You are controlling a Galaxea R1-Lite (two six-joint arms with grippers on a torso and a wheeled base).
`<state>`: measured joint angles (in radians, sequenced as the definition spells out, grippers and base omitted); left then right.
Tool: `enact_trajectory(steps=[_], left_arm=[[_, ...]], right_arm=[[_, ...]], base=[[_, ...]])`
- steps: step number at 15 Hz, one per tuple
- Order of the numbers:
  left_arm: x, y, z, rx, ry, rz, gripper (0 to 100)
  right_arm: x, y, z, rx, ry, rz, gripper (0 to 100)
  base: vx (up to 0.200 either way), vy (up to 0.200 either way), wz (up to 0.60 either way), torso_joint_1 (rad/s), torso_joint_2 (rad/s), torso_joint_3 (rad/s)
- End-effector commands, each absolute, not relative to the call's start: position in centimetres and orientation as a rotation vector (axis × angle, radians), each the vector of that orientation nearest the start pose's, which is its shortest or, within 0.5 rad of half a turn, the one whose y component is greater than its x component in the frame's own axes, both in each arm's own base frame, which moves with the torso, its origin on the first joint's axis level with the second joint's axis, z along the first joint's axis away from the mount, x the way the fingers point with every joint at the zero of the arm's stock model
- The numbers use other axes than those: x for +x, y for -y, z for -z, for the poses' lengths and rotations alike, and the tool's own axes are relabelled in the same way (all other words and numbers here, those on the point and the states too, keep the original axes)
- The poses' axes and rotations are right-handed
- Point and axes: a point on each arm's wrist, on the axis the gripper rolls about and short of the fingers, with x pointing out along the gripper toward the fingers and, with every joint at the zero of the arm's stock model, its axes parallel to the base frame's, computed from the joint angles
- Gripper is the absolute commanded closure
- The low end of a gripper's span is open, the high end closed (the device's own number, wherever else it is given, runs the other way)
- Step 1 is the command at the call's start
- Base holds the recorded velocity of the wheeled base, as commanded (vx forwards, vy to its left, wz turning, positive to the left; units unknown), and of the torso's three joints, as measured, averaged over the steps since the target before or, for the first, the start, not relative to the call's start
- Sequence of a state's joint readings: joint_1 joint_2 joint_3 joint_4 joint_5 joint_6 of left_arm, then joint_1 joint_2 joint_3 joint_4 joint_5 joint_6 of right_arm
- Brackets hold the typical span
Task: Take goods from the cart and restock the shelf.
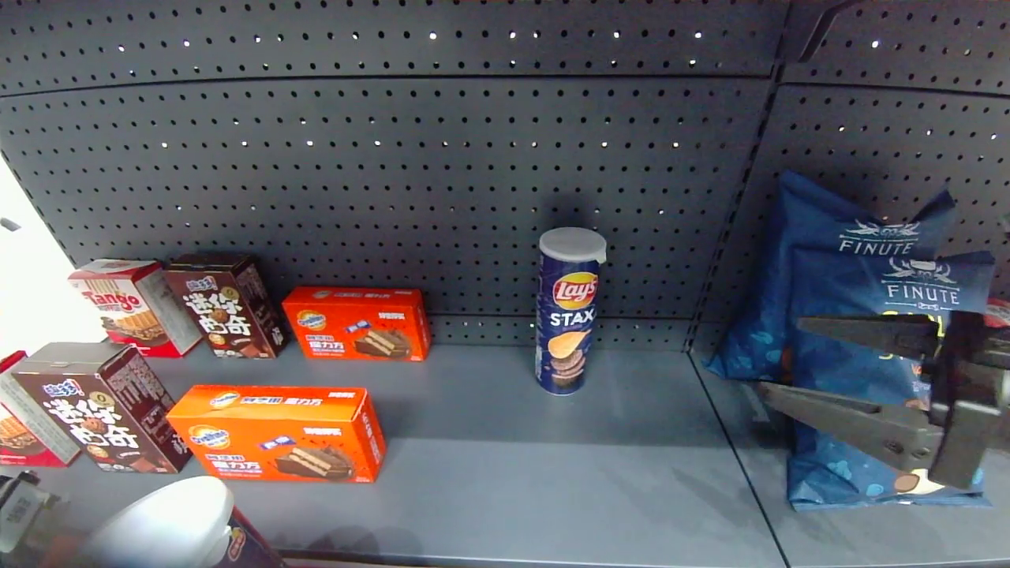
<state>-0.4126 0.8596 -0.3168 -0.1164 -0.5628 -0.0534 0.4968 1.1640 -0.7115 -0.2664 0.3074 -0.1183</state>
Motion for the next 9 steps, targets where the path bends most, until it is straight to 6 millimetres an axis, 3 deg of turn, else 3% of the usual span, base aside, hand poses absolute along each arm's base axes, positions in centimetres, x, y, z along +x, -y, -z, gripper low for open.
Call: enact_trajectory(steps=[1, 6, 9], left_arm=[[7.1, 4.5, -16.0, -0.081, -0.473, 0.954, 100], [6.9, 4.4, -15.5, -0.082, -0.490, 0.956, 100], [6.8, 4.4, -15.3, -0.082, -0.493, 0.955, 100]], right_arm=[[19.6, -11.7, -23.3, -0.197, -0.194, -0.871, 0], [24.6, -14.1, -22.3, -0.207, -0.134, -0.987, 0], [26.6, -14.0, -22.2, -0.186, -0.086, -1.067, 0]], base=[[0.000, 0.000, 0.00, 0.000, 0.00, 0.000], [0.000, 0.000, 0.00, 0.000, 0.00, 0.000], [0.000, 0.000, 0.00, 0.000, 0.00, 0.000]])
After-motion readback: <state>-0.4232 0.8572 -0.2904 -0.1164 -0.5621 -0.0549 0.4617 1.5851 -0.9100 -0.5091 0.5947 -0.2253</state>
